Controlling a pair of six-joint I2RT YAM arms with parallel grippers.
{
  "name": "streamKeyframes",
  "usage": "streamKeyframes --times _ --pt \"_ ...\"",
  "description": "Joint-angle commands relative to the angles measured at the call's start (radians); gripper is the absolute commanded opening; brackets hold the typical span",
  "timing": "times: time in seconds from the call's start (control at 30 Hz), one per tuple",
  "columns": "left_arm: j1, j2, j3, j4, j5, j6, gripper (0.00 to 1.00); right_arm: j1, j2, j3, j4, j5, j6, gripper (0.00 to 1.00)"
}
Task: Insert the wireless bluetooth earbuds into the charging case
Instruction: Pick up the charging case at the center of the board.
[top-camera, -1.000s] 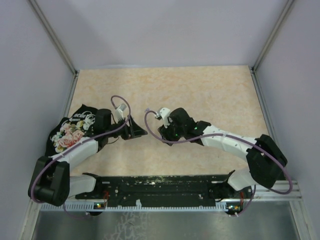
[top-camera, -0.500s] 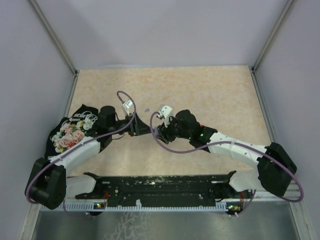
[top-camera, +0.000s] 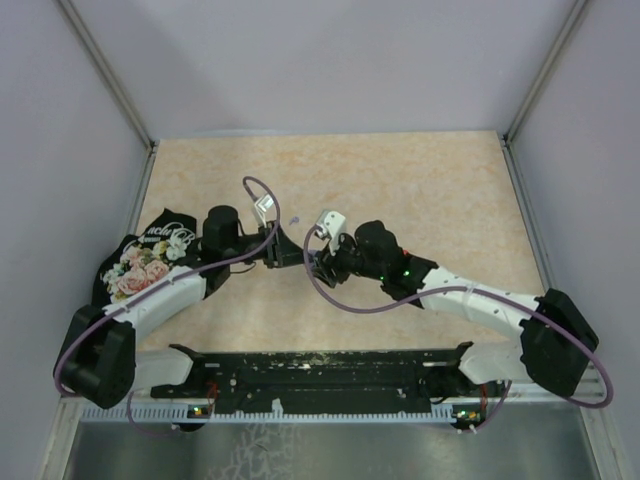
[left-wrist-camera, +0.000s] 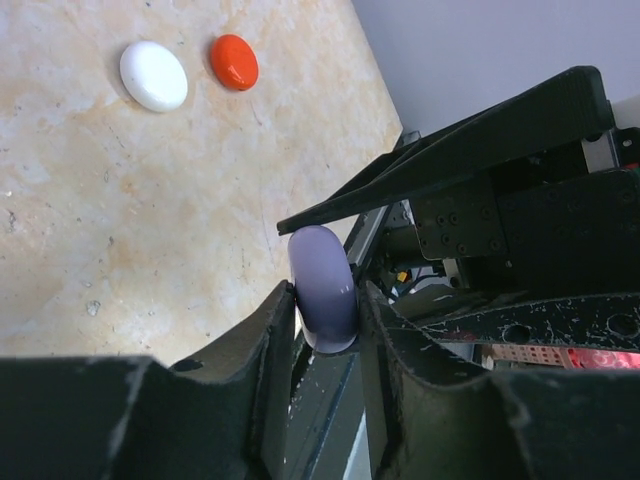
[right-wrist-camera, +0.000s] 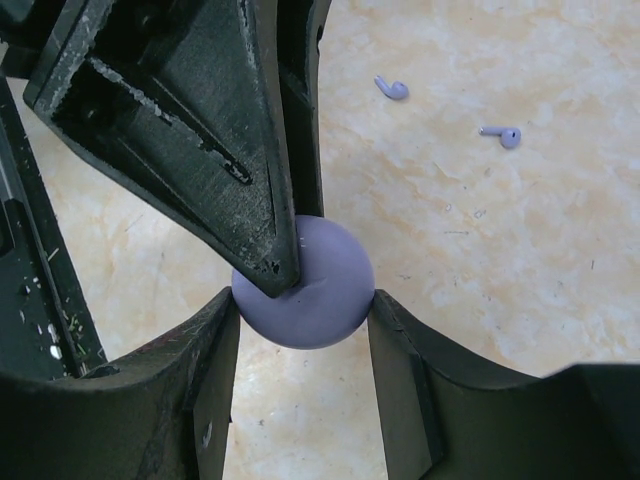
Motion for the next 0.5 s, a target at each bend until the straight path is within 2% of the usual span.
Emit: streamKeyframes --times 0.0,0.1,0.23,0.37,0.47 --pt "-0.006 -0.009 0.044 -0.025 0.012 0.062 0.33 0.012 -0.067 -0.023 0.112 -0.013 -0.006 0.26" --pt "-0.006 -0.022 0.067 -0.067 0.017 0.106 0.22 0.011 -0.09 -0.046 0.146 -0.016 -0.007 0.27" --pt "-0.005 -0.055 0.094 -0.121 0.014 0.186 0.09 0.009 -0.125 -0.079 0.187 -0.055 -0.011 0.42" --pt "-0.004 -0.084 0.135 -0.189 0.021 0.273 0.06 -0.022 -0.169 -0.109 0.221 -0.132 0.009 0.5" --pt "-0.003 -0.1 0.176 -0.248 0.042 0.35 0.06 -0.094 -0.202 -0.127 0.247 -0.261 0.06 0.52"
